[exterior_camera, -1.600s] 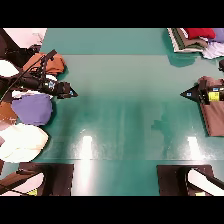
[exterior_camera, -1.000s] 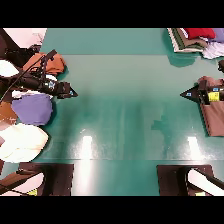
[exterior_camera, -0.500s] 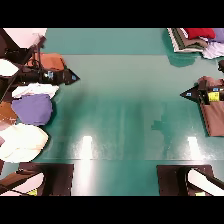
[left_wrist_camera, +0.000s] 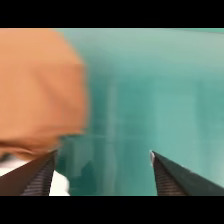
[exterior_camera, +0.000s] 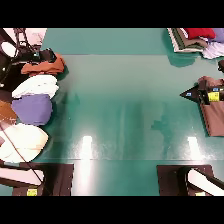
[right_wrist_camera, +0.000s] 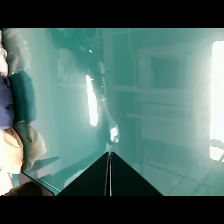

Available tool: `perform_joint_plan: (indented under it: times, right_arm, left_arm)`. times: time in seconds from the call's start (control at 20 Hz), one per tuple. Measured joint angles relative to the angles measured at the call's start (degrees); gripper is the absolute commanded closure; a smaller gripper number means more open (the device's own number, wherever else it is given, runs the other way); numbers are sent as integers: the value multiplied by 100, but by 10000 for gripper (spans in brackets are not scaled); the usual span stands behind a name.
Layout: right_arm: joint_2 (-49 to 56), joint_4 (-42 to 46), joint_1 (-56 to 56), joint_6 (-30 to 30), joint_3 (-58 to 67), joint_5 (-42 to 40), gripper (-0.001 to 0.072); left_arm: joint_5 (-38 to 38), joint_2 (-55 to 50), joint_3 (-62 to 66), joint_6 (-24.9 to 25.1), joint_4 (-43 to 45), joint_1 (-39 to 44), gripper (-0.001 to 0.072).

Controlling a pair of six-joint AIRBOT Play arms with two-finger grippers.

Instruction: Fold the shirts.

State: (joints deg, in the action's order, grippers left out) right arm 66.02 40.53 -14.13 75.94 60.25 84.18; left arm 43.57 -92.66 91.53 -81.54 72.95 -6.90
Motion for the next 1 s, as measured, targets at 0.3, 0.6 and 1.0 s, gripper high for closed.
perform_joint_plan:
  times: [0.3, 0.6, 1.0]
  right_arm:
    - [0, 2, 7, 0, 0, -4, 694]
    - [0, 4, 7, 0, 0, -17, 695]
    - [0, -7, 7, 0, 50, -229, 695]
  left_arm:
    - [-61, -1270, 828, -313, 804, -166, -11]
    - [-284, -1801, 1073, -389, 1016, -186, 625]
    - [732, -1676, 2186, -400, 1102, -170, 684]
